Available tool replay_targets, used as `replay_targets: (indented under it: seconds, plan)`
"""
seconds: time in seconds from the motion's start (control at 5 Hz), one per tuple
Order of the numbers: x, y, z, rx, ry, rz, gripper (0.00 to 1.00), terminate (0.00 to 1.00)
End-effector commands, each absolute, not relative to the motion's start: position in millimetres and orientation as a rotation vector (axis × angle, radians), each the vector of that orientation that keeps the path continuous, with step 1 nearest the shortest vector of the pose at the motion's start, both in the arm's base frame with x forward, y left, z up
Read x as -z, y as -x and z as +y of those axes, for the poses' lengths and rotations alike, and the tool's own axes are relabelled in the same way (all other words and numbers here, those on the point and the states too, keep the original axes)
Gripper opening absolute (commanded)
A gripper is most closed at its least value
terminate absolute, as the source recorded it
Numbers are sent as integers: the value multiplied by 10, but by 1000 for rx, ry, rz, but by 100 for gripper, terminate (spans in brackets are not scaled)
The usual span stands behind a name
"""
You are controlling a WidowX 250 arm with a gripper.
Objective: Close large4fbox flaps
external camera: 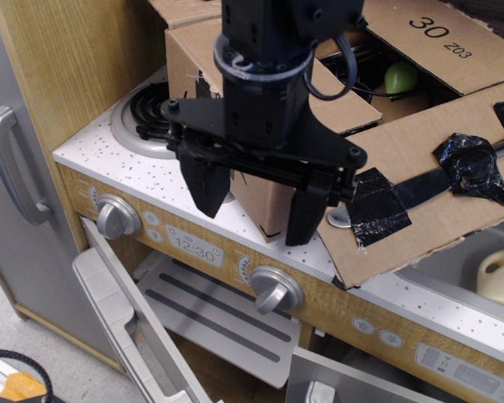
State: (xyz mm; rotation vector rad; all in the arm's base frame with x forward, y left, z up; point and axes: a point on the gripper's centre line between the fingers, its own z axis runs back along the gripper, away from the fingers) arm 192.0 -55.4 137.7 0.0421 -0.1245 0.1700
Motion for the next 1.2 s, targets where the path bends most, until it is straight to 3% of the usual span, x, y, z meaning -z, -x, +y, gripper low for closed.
replay_targets:
  seconds: [0.0,0.4,1.0]
  plan:
    - [-1377,-1920,-554,-170,-42,-125,100,0]
    - [-846,-1879,-401,-178,19,-216,100,0]
    - [-484,-2073,-538,-72,34,-382,100,0]
